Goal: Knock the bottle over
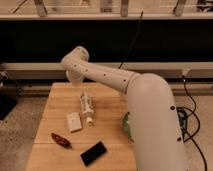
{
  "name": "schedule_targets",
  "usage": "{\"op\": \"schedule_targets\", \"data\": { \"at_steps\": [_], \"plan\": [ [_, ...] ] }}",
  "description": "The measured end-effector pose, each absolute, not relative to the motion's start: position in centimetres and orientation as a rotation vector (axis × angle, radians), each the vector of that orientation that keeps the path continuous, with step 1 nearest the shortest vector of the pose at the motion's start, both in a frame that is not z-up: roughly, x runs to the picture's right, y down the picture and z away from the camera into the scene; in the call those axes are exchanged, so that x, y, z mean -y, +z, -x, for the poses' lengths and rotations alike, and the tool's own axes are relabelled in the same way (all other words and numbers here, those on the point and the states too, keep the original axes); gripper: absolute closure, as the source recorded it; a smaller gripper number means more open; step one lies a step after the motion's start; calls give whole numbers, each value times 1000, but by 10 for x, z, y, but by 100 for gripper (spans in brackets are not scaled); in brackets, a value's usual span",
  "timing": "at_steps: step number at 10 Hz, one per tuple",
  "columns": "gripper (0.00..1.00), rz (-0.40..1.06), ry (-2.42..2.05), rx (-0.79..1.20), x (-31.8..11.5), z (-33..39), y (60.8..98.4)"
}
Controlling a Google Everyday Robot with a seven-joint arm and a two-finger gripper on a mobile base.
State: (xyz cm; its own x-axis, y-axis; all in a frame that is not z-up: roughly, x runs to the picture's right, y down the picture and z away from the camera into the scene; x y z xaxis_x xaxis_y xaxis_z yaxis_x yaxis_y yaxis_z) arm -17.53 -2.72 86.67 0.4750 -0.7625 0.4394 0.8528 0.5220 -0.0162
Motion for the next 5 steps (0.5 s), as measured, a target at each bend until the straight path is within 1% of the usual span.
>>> {"op": "schedule_targets", "data": {
  "at_steps": [3,5],
  "plan": [
    [96,250,-1001,423,10,173,850],
    [96,245,-1006,432,7,171,848]
  ]
}}
